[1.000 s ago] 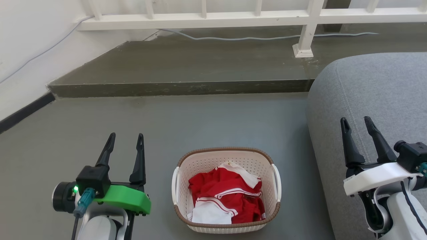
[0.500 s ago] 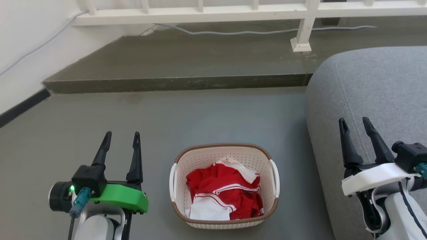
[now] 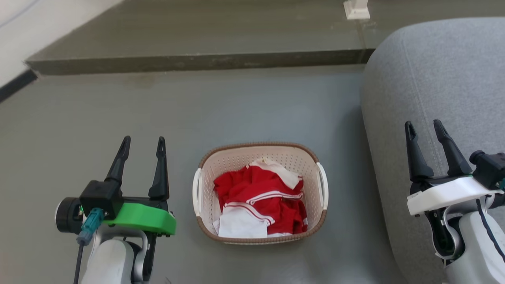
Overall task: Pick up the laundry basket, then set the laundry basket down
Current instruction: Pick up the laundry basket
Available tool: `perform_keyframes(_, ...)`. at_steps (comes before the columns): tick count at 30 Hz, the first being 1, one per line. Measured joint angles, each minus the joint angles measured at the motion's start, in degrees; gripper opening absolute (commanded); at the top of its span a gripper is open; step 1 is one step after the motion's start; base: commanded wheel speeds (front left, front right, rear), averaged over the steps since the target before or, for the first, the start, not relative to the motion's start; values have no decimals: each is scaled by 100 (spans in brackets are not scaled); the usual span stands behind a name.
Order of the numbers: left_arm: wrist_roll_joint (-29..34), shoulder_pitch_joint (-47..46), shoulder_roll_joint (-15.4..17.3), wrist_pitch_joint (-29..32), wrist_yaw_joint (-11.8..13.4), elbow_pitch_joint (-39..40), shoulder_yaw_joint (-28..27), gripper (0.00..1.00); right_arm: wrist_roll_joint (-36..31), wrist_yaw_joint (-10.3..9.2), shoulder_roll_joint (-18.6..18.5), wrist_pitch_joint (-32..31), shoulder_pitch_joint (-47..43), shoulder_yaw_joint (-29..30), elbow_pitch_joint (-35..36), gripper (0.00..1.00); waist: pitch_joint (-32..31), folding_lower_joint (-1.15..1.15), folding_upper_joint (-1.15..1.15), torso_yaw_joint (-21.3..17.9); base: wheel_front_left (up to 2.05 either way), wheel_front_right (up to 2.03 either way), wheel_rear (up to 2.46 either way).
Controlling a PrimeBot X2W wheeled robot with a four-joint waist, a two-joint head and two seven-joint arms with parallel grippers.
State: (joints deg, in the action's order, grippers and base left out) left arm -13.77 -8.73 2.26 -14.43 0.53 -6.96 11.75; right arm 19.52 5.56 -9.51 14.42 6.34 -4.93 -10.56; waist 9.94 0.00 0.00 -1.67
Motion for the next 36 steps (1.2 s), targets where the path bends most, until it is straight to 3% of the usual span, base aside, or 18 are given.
perform_keyframes(22,-89,-1181,-11,-8,5,-431,253,100,108,100,55,2,1051,-246,-732,100,1653,1,0,-62,0,0,0)
perform_keyframes(30,-326,-1720,-31,-24,2,-1139,326,100,176,149,116,2,1462,-327,-1285,100,2265,0,0,11,0,0,0)
perform_keyframes(36,-428,-1912,-38,-24,-10,-1819,316,100,175,151,260,1,1883,-714,-1961,100,2684,0,0,41,0,0,0)
